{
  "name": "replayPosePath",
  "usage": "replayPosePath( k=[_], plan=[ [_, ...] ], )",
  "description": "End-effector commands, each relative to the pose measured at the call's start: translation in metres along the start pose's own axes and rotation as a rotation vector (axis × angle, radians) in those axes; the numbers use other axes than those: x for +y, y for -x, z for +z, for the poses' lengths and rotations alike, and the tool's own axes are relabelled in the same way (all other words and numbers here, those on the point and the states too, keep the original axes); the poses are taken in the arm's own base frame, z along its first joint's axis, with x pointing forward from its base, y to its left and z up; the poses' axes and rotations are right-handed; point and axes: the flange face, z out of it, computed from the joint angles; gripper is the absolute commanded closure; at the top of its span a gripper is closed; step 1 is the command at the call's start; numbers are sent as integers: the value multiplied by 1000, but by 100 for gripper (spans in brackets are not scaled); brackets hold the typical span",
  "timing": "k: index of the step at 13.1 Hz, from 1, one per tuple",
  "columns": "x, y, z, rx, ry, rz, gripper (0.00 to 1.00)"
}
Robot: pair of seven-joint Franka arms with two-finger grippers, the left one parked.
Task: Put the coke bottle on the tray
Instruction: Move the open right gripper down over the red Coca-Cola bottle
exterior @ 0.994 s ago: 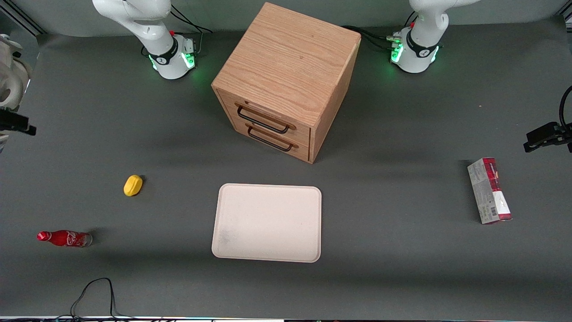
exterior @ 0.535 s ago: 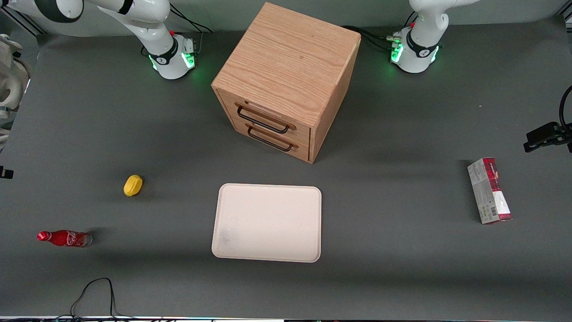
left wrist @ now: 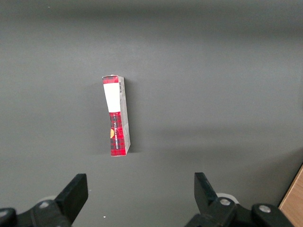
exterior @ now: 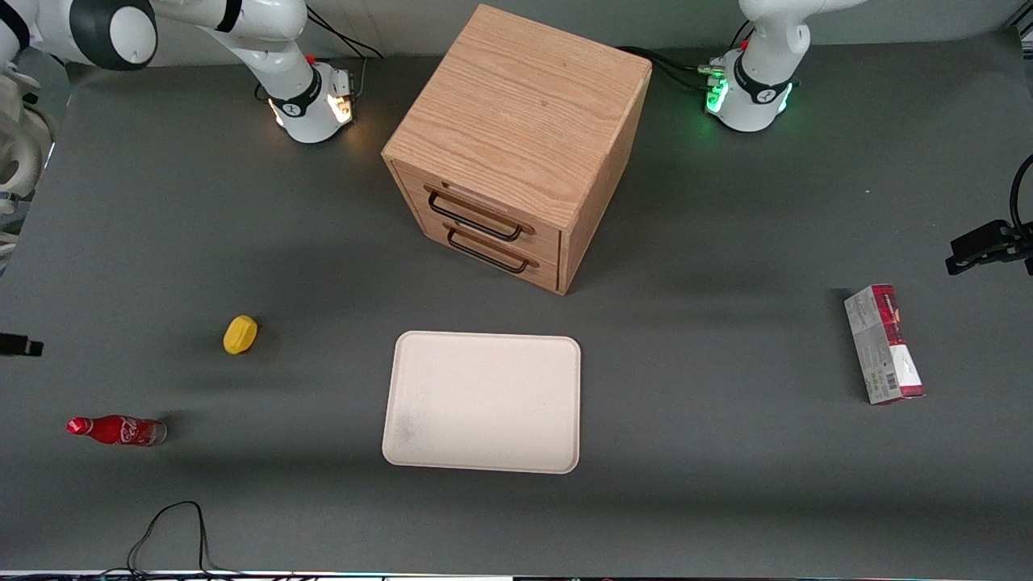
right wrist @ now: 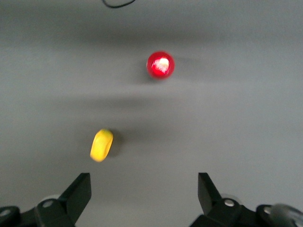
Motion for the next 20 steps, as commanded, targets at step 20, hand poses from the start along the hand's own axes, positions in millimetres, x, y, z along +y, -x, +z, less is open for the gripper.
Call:
replayPosePath(
  k=[20],
  plan=[
    [17, -71, 132, 126, 9, -21, 3]
  ],
)
